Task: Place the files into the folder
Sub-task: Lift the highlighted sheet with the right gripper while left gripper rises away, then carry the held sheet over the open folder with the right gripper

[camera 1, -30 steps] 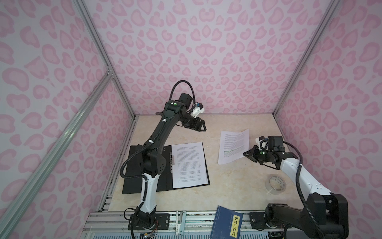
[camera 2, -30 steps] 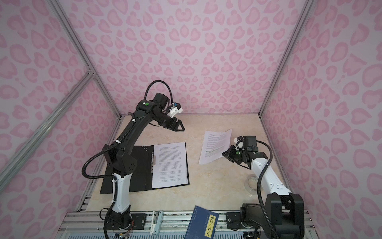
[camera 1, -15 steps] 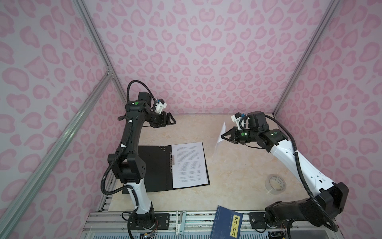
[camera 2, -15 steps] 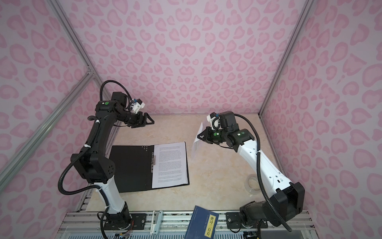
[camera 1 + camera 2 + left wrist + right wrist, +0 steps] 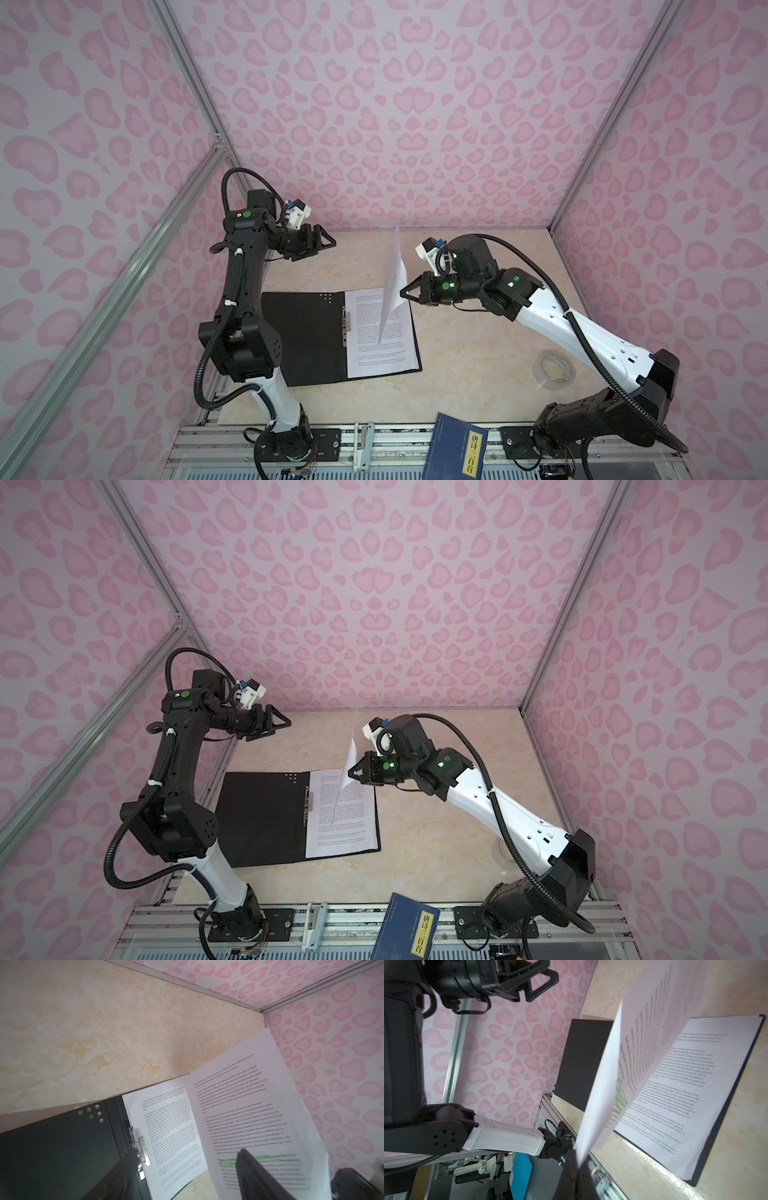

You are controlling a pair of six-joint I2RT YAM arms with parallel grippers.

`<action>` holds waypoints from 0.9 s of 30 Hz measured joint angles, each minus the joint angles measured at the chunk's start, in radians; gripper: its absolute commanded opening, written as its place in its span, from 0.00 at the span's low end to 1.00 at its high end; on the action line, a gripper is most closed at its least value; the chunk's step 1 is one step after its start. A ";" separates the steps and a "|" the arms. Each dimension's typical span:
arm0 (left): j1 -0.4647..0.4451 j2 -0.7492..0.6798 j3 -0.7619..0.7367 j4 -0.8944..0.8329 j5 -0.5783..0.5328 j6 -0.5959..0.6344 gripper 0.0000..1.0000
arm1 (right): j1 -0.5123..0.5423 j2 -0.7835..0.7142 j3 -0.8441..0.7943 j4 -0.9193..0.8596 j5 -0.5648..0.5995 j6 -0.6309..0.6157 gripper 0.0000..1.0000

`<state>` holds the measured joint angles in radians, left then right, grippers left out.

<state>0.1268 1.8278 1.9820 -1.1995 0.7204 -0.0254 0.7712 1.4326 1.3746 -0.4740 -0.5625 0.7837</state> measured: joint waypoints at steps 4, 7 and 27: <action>0.000 -0.002 -0.037 0.005 0.013 0.000 0.78 | 0.023 -0.074 -0.184 0.118 0.056 0.071 0.02; 0.000 -0.002 -0.047 0.006 0.021 0.000 0.78 | 0.034 -0.133 -0.324 0.238 0.100 0.129 0.02; -0.003 0.008 -0.072 0.017 0.043 0.000 0.77 | 0.102 -0.193 -0.673 0.476 0.262 0.314 0.03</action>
<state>0.1242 1.8359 1.9102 -1.1824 0.7631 -0.0250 0.8730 1.2396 0.7013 0.0025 -0.3008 1.0977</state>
